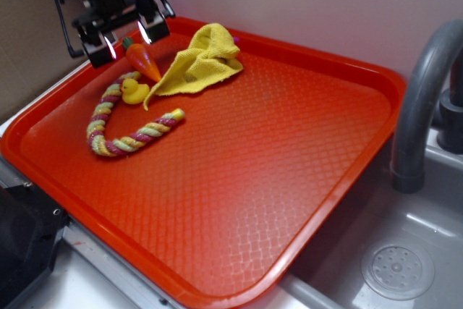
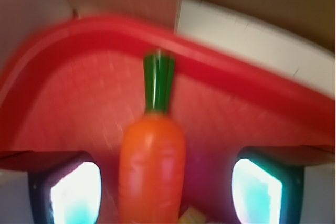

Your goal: Grab the carrot.

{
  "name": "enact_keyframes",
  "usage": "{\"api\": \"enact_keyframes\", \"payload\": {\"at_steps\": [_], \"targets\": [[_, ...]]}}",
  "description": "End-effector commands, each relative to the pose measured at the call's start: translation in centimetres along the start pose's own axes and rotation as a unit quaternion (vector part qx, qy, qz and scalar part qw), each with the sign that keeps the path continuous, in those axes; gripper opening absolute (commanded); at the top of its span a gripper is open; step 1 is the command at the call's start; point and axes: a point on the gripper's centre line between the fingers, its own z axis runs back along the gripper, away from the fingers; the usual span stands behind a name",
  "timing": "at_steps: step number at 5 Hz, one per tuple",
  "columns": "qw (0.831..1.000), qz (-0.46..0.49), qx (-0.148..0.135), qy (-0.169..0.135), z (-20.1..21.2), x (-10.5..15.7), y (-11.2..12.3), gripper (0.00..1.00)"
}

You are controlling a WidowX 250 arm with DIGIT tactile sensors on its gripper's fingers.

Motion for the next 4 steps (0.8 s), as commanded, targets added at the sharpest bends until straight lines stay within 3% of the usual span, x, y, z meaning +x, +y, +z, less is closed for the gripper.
{"api": "enact_keyframes", "payload": {"at_steps": [1,2,3,4], "targets": [[0.998,-0.044,-0.042,0.013,-1.01,-0.53,-0.01,1.0],[0.998,-0.054,-0.041,0.01,-1.51,-0.54,-0.15,1.0],[0.997,-0.059,-0.039,0.007,-1.52,-0.51,-0.2,0.0],[0.995,-0.096,-0.035,0.005,-0.54,-0.34,-0.57,0.0]]}}
